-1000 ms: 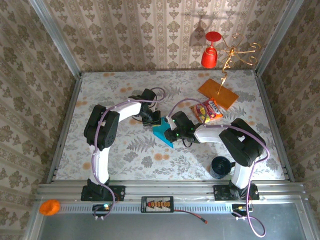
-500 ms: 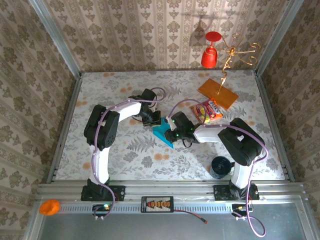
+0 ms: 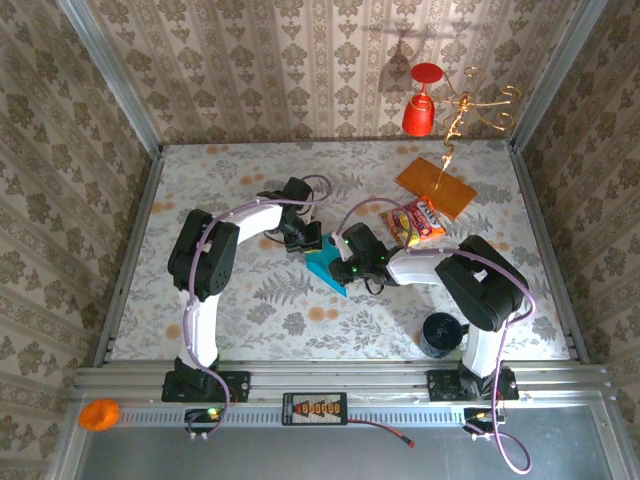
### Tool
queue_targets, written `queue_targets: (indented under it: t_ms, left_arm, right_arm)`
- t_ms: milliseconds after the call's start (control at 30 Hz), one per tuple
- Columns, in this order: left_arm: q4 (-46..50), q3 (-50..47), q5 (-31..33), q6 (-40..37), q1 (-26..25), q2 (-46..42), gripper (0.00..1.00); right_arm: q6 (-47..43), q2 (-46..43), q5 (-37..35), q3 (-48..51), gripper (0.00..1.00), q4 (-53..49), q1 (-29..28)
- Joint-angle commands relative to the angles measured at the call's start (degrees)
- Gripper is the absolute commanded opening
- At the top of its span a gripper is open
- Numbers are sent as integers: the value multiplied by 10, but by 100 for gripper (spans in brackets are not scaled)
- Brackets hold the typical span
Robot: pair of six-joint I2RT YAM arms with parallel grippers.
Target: Fold a paper plane with a square sheet of paper (pick it up from the middle)
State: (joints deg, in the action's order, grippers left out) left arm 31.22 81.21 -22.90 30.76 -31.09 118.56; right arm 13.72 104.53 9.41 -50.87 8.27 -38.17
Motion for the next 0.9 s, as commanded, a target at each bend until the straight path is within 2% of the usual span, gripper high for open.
queue_targets:
  t_ms: [0, 233, 400, 667, 867]
  left_arm:
    - [21, 6, -5, -12, -6, 19, 8]
    - [-26, -26, 21, 38, 9, -59, 13]
    - [-74, -96, 41, 95, 33, -136, 18]
    - [-184, -213, 29, 205, 24, -221, 21]
    - [-250, -261, 19, 269, -2, -232, 18]
  right_arm:
    - [4, 20, -12, -16, 15, -21, 2]
    - [8, 15, -7, -14, 15, -42, 2]
    - [24, 15, -6, -22, 15, -50, 2]
    - [86, 40, 6, -78, 15, -93, 2]
    - [111, 54, 20, -106, 15, -113, 2]
